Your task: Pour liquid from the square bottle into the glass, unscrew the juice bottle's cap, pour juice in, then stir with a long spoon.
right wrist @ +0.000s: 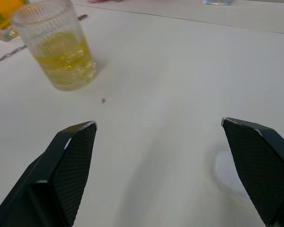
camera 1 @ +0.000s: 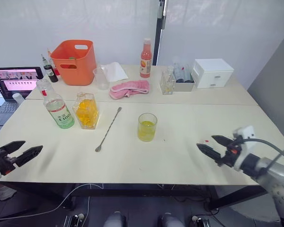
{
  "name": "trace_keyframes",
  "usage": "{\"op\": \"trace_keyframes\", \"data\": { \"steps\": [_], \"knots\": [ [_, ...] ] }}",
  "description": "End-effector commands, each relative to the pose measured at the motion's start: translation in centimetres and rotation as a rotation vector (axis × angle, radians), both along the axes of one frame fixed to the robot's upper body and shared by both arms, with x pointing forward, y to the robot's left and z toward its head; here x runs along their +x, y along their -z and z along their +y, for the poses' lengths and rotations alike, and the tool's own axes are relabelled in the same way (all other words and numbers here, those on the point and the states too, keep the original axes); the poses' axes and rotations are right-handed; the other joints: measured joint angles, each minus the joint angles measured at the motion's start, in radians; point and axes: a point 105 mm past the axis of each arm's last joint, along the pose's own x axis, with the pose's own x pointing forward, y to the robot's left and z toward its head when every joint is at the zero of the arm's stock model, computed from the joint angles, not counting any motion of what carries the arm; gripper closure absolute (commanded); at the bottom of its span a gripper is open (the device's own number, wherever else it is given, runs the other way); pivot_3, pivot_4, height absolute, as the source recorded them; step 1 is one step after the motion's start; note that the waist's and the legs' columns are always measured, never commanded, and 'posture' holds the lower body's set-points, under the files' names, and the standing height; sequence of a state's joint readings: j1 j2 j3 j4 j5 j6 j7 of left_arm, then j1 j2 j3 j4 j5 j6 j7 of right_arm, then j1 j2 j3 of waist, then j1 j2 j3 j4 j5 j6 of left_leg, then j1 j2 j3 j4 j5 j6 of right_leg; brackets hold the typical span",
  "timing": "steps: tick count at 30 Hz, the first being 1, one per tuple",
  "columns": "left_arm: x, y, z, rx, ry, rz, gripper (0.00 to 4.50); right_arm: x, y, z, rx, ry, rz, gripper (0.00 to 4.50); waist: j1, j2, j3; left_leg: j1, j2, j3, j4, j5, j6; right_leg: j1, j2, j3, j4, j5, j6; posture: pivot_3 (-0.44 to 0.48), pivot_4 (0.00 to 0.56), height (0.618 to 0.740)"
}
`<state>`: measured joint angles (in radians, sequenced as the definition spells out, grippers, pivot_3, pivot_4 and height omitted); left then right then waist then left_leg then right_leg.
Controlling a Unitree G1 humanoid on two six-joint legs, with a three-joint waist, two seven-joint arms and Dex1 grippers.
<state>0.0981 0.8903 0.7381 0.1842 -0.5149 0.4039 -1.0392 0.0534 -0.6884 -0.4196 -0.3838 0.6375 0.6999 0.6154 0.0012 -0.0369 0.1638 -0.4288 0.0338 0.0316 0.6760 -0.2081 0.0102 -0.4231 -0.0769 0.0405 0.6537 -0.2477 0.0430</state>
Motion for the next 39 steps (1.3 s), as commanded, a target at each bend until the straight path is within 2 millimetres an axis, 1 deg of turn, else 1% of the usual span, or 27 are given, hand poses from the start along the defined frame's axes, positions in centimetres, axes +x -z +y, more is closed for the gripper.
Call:
{"op": "trace_keyframes", "data": {
  "steps": [1, 4, 11, 16, 19, 21, 23, 24, 25, 28, 31, 33, 35, 36, 37, 39],
  "knots": [
    [-0.7, 0.0, 1.1, 0.074, -0.019, -0.036, 0.03, -1.0, -0.8, -2.3, -0.069, 0.103, -0.017, 0.0, 0.0, 0.0, 0.0, 0.0, 0.0, 0.001, 0.0, 0.0, 0.0, 0.0, 0.0, 0.001, 0.0, 0.0, 0.0, 0.0, 0.15, 0.715],
    [-0.8, 0.2, 1.3, 0.069, -0.016, -0.043, 0.03, -1.5, -0.4, -3.0, -0.074, 0.139, -0.004, 0.0, -0.002, 0.0, 0.0, 0.001, 0.001, 0.002, -0.001, 0.0, 0.0, 0.0, 0.0, 0.001, -0.001, 0.0, 0.0, 0.0, 0.15, 0.715],
    [-0.7, 0.5, 0.8, 0.058, 0.001, -0.046, 0.03, -0.8, -0.7, -3.1, -0.067, 0.149, -0.035, 0.0, -0.004, 0.0, 0.0, 0.002, 0.002, 0.002, -0.001, 0.0, 0.0, 0.0, 0.0, 0.001, 0.0, 0.0, -0.001, 0.0, 0.15, 0.715],
    [-0.8, 0.5, 0.4, 0.055, 0.007, -0.046, 0.03, -0.5, -1.0, -2.8, -0.067, 0.145, -0.044, 0.0, -0.004, 0.0, -0.001, 0.002, 0.002, 0.003, -0.001, 0.0, 0.0, 0.0, 0.0, 0.001, 0.0, 0.0, -0.001, 0.0, 0.15, 0.715],
    [-0.7, 0.6, 0.1, 0.051, 0.0, -0.047, 0.03, -0.1, -1.7, -2.0, -0.05, 0.114, -0.074, 0.0, -0.005, -0.001, -0.001, 0.002, 0.002, 0.003, -0.001, 0.0, 0.0, 0.0, 0.0, 0.001, 0.0, 0.0, -0.001, 0.0, 0.15, 0.715],
    [-0.6, 0.8, -0.6, 0.033, -0.007, -0.048, 0.03, 0.3, -2.5, -0.4, -0.023, 0.049, -0.112, 0.0, -0.007, 0.0, -0.001, 0.002, 0.002, 0.003, -0.001, 0.0, 0.0, 0.001, 0.0, 0.001, 0.0, 0.0, -0.001, 0.0, 0.15, 0.715],
    [-0.2, 0.8, -2.0, 0.002, -0.019, -0.061, 0.03, 0.8, -3.3, 1.5, 0.0, -0.035, -0.147, 0.0, -0.01, 0.0, -0.001, 0.003, 0.002, 0.002, -0.002, 0.0, 0.0, 0.001, 0.0, 0.002, 0.0, 0.0, -0.001, 0.0, 0.15, 0.715],
    [-0.1, 0.7, -2.5, -0.011, -0.025, -0.064, 0.03, 0.9, -3.5, 2.1, 0.006, -0.064, -0.157, 0.0, -0.011, 0.0, -0.001, 0.003, 0.002, 0.002, -0.002, 0.0, 0.0, 0.001, 0.0, 0.002, 0.0, 0.0, -0.001, 0.0, 0.15, 0.715],
    [0.3, 0.7, -3.9, -0.026, -0.022, -0.063, 0.03, 1.1, -3.9, 3.2, 0.017, -0.124, -0.162, 0.0, -0.012, -0.001, -0.001, 0.003, 0.002, 0.002, -0.002, 0.0, 0.0, 0.001, 0.0, 0.002, 0.0, 0.0, -0.001, 0.0, 0.15, 0.715],
    [1.2, 0.9, -7.1, -0.038, -0.031, -0.051, 0.03, 1.2, -4.6, 6.0, 0.033, -0.315, -0.147, 0.0, -0.009, -0.001, 0.0, 0.003, 0.001, 0.001, -0.002, 0.0, 0.0, 0.002, 0.0, 0.002, 0.0, 0.0, 0.0, 0.0, 0.15, 0.715],
    [2.5, 1.2, -10.0, -0.046, -0.047, -0.021, 0.03, 1.1, -5.2, 8.2, 0.026, -0.487, -0.122, 0.0, -0.008, -0.001, 0.0, 0.003, 0.001, -0.001, -0.002, 0.0, 0.0, 0.002, 0.0, 0.002, 0.0, 0.0, 0.0, 0.0, 0.15, 0.715],
    [3.3, 1.4, -11.5, -0.046, -0.044, 0.014, 0.03, 1.0, -5.6, 9.3, 0.015, -0.578, -0.111, 0.0, -0.008, -0.001, -0.001, 0.003, 0.0, -0.001, -0.001, 0.0, 0.0, 0.002, 0.001, 0.002, 0.0, 0.0, 0.0, 0.0, 0.15, 0.715],
    [3.8, 1.4, -12.0, -0.055, -0.053, 0.031, 0.03, 0.9, -5.7, 9.7, 0.009, -0.616, -0.103, 0.0, -0.008, -0.001, -0.001, 0.003, 0.0, -0.001, -0.001, 0.0, 0.0, 0.002, 0.001, 0.002, 0.001, 0.0, 0.001, 0.0, 0.15, 0.715],
    [4.7, 1.5, -13.4, -0.051, -0.039, 0.056, 0.03, 0.5, -5.9, 10.2, 0.002, -0.672, -0.091, 0.0, -0.007, -0.001, -0.001, 0.003, 0.0, -0.001, -0.001, 0.0, 0.0, 0.002, 0.001, 0.002, 0.001, 0.0, 0.001, 0.0, 0.15, 0.715],
    [5.2, 1.4, -14.4, -0.043, -0.028, 0.075, 0.03, 0.2, -6.0, 10.6, -0.004, -0.712, -0.082, 0.0, -0.003, -0.001, -0.001, 0.003, 0.0, -0.001, -0.001, 0.0, 0.0, 0.002, 0.001, 0.002, 0.001, 0.0, 0.001, 0.0, 0.15, 0.715],
    [6.0, 1.8, -16.3, 0.003, 0.008, 0.136, 0.03, -0.5, -6.0, 11.2, -0.014, -0.773, -0.063, 0.0, 0.001, -0.001, -0.001, 0.002, -0.002, -0.002, 0.0, 0.0, 0.0, 0.003, 0.001, 0.001, 0.001, 0.0, 0.001, 0.0, 0.15, 0.715]
  ]
}}
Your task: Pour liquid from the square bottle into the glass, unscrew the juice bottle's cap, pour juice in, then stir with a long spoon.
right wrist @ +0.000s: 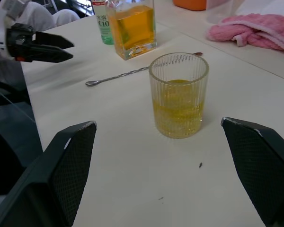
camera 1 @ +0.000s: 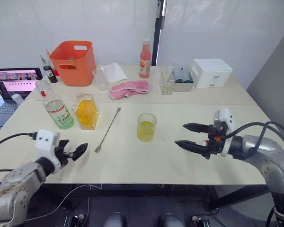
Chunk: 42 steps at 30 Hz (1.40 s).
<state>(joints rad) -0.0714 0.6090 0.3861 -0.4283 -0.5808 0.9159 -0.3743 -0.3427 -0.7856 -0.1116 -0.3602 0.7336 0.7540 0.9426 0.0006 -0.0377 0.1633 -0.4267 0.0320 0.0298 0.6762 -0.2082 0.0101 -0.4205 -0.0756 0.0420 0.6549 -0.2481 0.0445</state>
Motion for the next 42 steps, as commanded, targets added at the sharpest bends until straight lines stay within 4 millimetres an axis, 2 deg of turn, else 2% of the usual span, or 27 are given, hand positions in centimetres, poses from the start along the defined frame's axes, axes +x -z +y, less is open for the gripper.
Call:
{"op": "trace_keyframes", "data": {
  "steps": [1, 6, 13, 16, 21, 27, 33, 35, 38, 42],
  "knots": [
    [0.9, -0.1, -3.0, 0.08, 0.054, 0.047, 0.03, -1.3, -1.0, 1.0, -0.013, -0.113, -0.01, 0.0, 0.001, 0.0, 0.0, 0.0, 0.0, 0.0, 0.0, 0.0, 0.0, 0.0, 0.0, 0.0, 0.0, 0.0, 0.0, 0.0, 0.15, 0.715],
    [3.7, 0.0, -4.8, 0.13, 0.004, 0.081, 0.03, -2.8, -0.8, 1.7, -0.02, -0.178, 0.016, 0.0, 0.004, -0.001, 0.0, -0.001, -0.001, -0.001, 0.0, 0.0, 0.001, 0.0, 0.001, 0.0, 0.0, 0.0, 0.0, 0.0, 0.15, 0.715],
    [6.3, 1.3, -6.3, 0.16, -0.015, 0.128, 0.03, -2.9, -0.7, 1.9, -0.004, -0.15, 0.008, 0.0, 0.006, -0.001, 0.0, -0.001, -0.002, -0.001, 0.0, 0.0, 0.001, 0.0, 0.001, 0.0, 0.0, 0.0, 0.0, 0.0, 0.15, 0.715],
    [6.5, 2.3, -7.2, 0.157, 0.011, 0.188, 0.77, -2.9, -0.7, 1.6, 0.002, -0.127, 0.002, 0.0, 0.008, -0.001, 0.0, -0.002, -0.002, -0.001, 0.0, 0.0, 0.001, -0.001, 0.001, 0.0, -0.001, 0.0, 0.001, 0.0, 0.15, 0.715],
    [6.0, 3.5, -8.1, 0.137, 0.037, 0.247, 2.49, -2.5, -0.8, 1.3, 0.005, -0.092, -0.014, 0.0, 0.012, -0.001, 0.0, -0.002, -0.003, -0.001, 0.0, 0.0, 0.001, 0.0, 0.0, 0.0, -0.001, 0.0, 0.001, 0.0, 0.15, 0.715],
    [5.7, 3.7, -7.4, 0.145, 0.042, 0.236, 4.45, -2.5, -0.6, 1.2, 0.01, -0.079, -0.012, 0.0, 0.012, 0.0, 0.0, -0.002, -0.003, -0.001, 0.0, 0.0, 0.001, 0.0, -0.001, 0.0, -0.001, 0.0, 0.001, 0.0, 0.15, 0.715],
    [6.0, 2.5, -5.6, 0.158, 0.043, 0.169, 4.48, -2.5, -0.5, 1.2, 0.019, -0.064, -0.012, 0.0, 0.01, 0.0, 0.0, -0.002, -0.003, -0.001, 0.0, 0.0, 0.001, -0.001, 0.0, 0.0, -0.001, 0.0, 0.001, 0.0, 0.15, 0.715],
    [5.7, 0.8, -4.6, 0.171, 0.092, 0.094, 4.48, -2.5, -0.4, 1.3, 0.024, -0.055, -0.013, 0.0, 0.006, 0.0, 0.0, -0.002, -0.002, -0.001, 0.0, 0.0, 0.001, -0.001, 0.0, 0.0, -0.001, 0.0, 0.001, 0.0, 0.15, 0.715],
    [4.5, -1.1, -2.8, 0.233, 0.183, 0.023, 4.48, -2.5, -0.3, 1.4, 0.033, -0.047, -0.015, 0.0, -0.005, 0.0, 0.0, -0.002, -0.001, -0.001, -0.001, 0.0, 0.001, -0.003, 0.001, 0.0, 0.0, 0.0, 0.0, 0.0, 0.15, 0.715],
    [2.4, -2.2, -0.1, 0.297, 0.324, -0.027, 4.48, -2.4, -0.1, 1.5, 0.039, -0.033, -0.016, 0.0, -0.009, 0.0, 0.0, -0.002, 0.001, 0.0, -0.002, 0.0, 0.0, -0.003, 0.0, 0.0, -0.001, -0.001, -0.001, 0.0, 0.15, 0.715]
  ]
}}
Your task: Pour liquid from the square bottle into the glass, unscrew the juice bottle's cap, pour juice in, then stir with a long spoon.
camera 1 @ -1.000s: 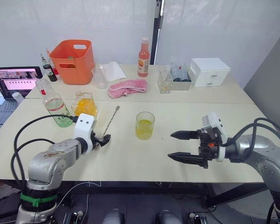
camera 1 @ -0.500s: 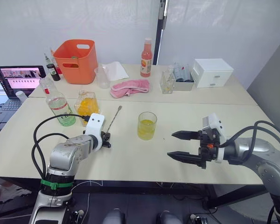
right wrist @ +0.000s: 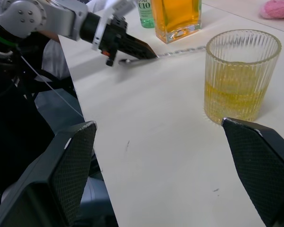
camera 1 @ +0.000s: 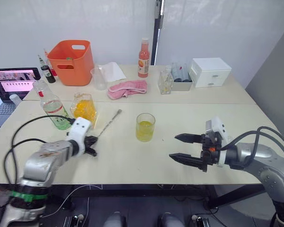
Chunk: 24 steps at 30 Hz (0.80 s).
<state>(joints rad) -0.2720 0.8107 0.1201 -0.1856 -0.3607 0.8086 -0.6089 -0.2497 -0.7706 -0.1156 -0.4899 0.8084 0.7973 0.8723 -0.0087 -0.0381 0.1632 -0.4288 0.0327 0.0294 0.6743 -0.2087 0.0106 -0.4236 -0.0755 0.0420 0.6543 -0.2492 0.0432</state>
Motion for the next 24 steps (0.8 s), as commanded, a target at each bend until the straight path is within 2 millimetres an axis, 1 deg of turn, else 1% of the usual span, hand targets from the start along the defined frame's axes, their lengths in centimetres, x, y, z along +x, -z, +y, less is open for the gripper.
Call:
{"op": "trace_keyframes", "data": {
  "steps": [1, 3, 5, 7, 9, 14, 18, 22, 24],
  "knots": [
    [-1.4, -2.6, 0.6, 0.017, 0.174, -0.101, 4.48, -0.2, -1.0, 0.1, 0.019, 0.001, -0.061, 0.0, 0.0, 0.0, 0.0, 0.0, 0.0, 0.0, 0.0, 0.0, 0.0, 0.0, -0.001, 0.0, 0.0, 0.0, 0.0, 0.0, 0.15, 0.715],
    [-2.3, -2.7, 1.4, 0.054, 0.254, -0.102, 4.48, -0.1, -1.0, 0.2, 0.022, 0.006, -0.062, 0.0, 0.007, 0.0, 0.0, 0.0, 0.0, 0.001, 0.0, 0.0, 0.0, 0.001, -0.002, -0.001, -0.002, 0.0, 0.0, 0.0, 0.15, 0.715],
    [-3.1, -2.7, 1.7, 0.08, 0.329, -0.103, 4.48, 0.0, -0.9, 0.2, 0.023, 0.009, -0.062, 0.0, 0.013, 0.001, 0.0, 0.0, 0.001, 0.001, 0.0, 0.0, 0.0, 0.001, -0.002, -0.001, -0.004, 0.0, 0.0, 0.0, 0.15, 0.715],
    [-4.0, -1.7, 2.3, 0.133, 0.401, -0.041, 4.48, 0.0, -0.9, 0.4, 0.026, 0.008, -0.062, 0.0, 0.016, 0.001, 0.0, -0.001, 0.001, 0.002, -0.001, 0.0, 0.0, 0.001, -0.002, -0.002, -0.006, 0.0, 0.0, 0.0, 0.15, 0.715],
    [-4.5, -0.8, 2.7, 0.172, 0.444, 0.012, 4.48, 0.0, -0.9, 0.5, 0.029, 0.006, -0.062, 0.0, 0.017, 0.001, 0.0, -0.001, 0.001, 0.002, -0.001, 0.0, 0.0, 0.0, -0.002, -0.001, -0.007, 0.0, 0.0, 0.0, 0.15, 0.715],
    [-4.7, 0.8, 2.6, 0.216, 0.531, 0.064, 4.48, -0.1, -1.0, 0.6, 0.032, 0.006, -0.066, 0.0, 0.019, 0.001, 0.0, -0.001, 0.002, 0.003, -0.002, 0.0, 0.0, 0.0, -0.002, -0.001, -0.007, 0.0, 0.0, 0.0, 0.15, 0.715],
    [-4.9, 2.8, 2.5, 0.251, 0.589, 0.1, 4.48, 0.0, -1.2, 0.7, 0.034, 0.008, -0.07, 0.0, 0.018, 0.001, 0.0, -0.001, 0.002, 0.004, -0.002, 0.0, 0.0, 0.0, -0.001, -0.001, -0.007, 0.0, 0.0, 0.0, 0.15, 0.715],
    [-5.0, 2.8, 2.9, 0.235, 0.593, 0.103, 4.48, 0.0, -1.3, 0.8, 0.036, 0.01, -0.073, 0.0, 0.017, 0.001, 0.0, -0.001, 0.002, 0.004, -0.002, 0.0, 0.0, 0.0, -0.001, -0.001, -0.007, 0.001, 0.0, 0.0, 0.15, 0.715],
    [-4.8, 2.3, 3.2, 0.208, 0.567, 0.104, 3.83, -0.1, -1.3, 0.9, 0.037, 0.012, -0.075, 0.0, 0.017, 0.001, 0.0, -0.001, 0.002, 0.004, -0.002, 0.0, 0.0, 0.0, -0.001, -0.001, -0.007, 0.001, 0.0, 0.0, 0.15, 0.715]
  ]
}}
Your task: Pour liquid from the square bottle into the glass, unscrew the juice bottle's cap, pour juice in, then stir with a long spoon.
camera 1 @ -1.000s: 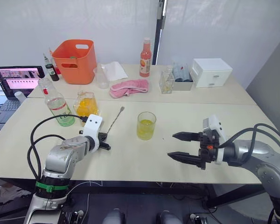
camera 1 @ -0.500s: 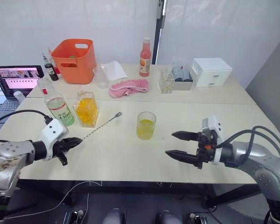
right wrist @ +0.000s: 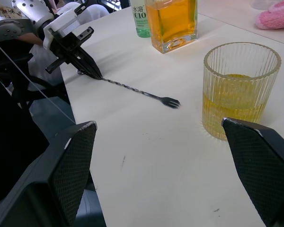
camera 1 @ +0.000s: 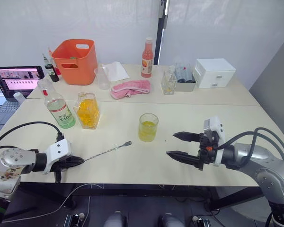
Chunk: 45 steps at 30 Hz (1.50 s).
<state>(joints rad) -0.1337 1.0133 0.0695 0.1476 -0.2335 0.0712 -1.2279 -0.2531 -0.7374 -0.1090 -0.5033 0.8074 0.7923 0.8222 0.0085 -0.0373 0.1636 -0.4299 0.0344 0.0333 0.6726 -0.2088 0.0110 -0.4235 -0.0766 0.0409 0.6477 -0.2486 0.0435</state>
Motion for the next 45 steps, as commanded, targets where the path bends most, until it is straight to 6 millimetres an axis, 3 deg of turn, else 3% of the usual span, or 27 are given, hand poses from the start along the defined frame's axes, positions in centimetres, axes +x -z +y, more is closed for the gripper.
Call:
{"op": "trace_keyframes", "data": {
  "steps": [1, 8, 15, 23, 24, 32, 36, 45],
  "knots": [
    [0.2, -0.8, 0.5, -0.024, -0.023, 0.017, 3.54, -0.3, -1.1, 0.4, 0.013, -0.014, -0.057, 0.0, 0.0, 0.0, 0.0, 0.0, 0.0, 0.0, 0.0, 0.0, 0.0, 0.0, 0.0, 0.0, 0.0, 0.0, 0.0, 0.0, 0.15, 0.715],
    [0.7, -2.4, 0.3, -0.047, -0.044, 0.049, 1.27, -0.4, -1.1, 0.3, 0.021, 0.008, -0.062, 0.0, 0.0, 0.0, 0.0, 0.0, 0.0, 0.0, 0.0, 0.0, 0.0, 0.0, 0.001, 0.0, 0.0, 0.0, 0.001, 0.0, 0.15, 0.715],
    [1.6, -3.1, -1.1, -0.037, -0.04, 0.062, 1.27, -0.6, -0.8, -0.3, 0.024, 0.062, -0.061, 0.0, 0.0, 0.0, 0.0, 0.0, -0.001, 0.0, 0.0, 0.0, 0.0, 0.0, 0.001, 0.0, 0.0, 0.001, 0.001, 0.0, 0.15, 0.715],
    [1.7, -0.1, -1.6, 0.043, -0.007, 0.129, 1.27, -1.3, -1.0, -0.4, 0.029, 0.089, -0.064, 0.0, -0.001, 0.0, 0.0, 0.0, -0.001, 0.0, 0.0, 0.0, 0.0, 0.0, 0.003, 0.0, 0.0, 0.001, 0.001, 0.0, 0.15, 0.715],
    [1.6, 0.3, -1.5, 0.052, -0.008, 0.14, 1.82, -1.3, -1.1, -0.4, 0.028, 0.094, -0.064, 0.0, -0.001, 0.0, 0.0, 0.0, -0.001, 0.0, 0.0, 0.0, 0.0, 0.0, 0.002, 0.0, 0.0, 0.001, 0.001, 0.0, 0.15, 0.715],
    [1.5, 0.8, -1.0, 0.053, 0.004, 0.15, 4.38, -1.3, -1.4, -0.5, 0.031, 0.103, -0.072, 0.0, -0.003, 0.001, -0.001, 0.001, -0.001, 0.0, 0.0, 0.0, 0.0, 0.001, 0.002, 0.001, 0.0, 0.001, 0.001, 0.0, 0.15, 0.715],
    [1.5, 0.2, -1.0, 0.023, 0.026, 0.132, 4.45, -1.2, -1.4, -0.5, 0.031, 0.104, -0.071, 0.0, -0.004, 0.001, -0.001, 0.001, -0.001, 0.0, 0.0, 0.0, 0.0, 0.001, 0.002, 0.001, 0.0, 0.001, 0.001, 0.0, 0.15, 0.715],
    [1.0, -4.9, -1.3, -0.172, 0.127, 0.108, 4.45, -0.8, -1.2, -0.3, 0.04, 0.101, -0.061, 0.0, -0.006, 0.0, 0.0, -0.001, -0.001, -0.001, 0.001, 0.0, 0.0, 0.001, 0.002, 0.0, 0.001, 0.001, 0.001, 0.0, 0.15, 0.715]
  ]
}}
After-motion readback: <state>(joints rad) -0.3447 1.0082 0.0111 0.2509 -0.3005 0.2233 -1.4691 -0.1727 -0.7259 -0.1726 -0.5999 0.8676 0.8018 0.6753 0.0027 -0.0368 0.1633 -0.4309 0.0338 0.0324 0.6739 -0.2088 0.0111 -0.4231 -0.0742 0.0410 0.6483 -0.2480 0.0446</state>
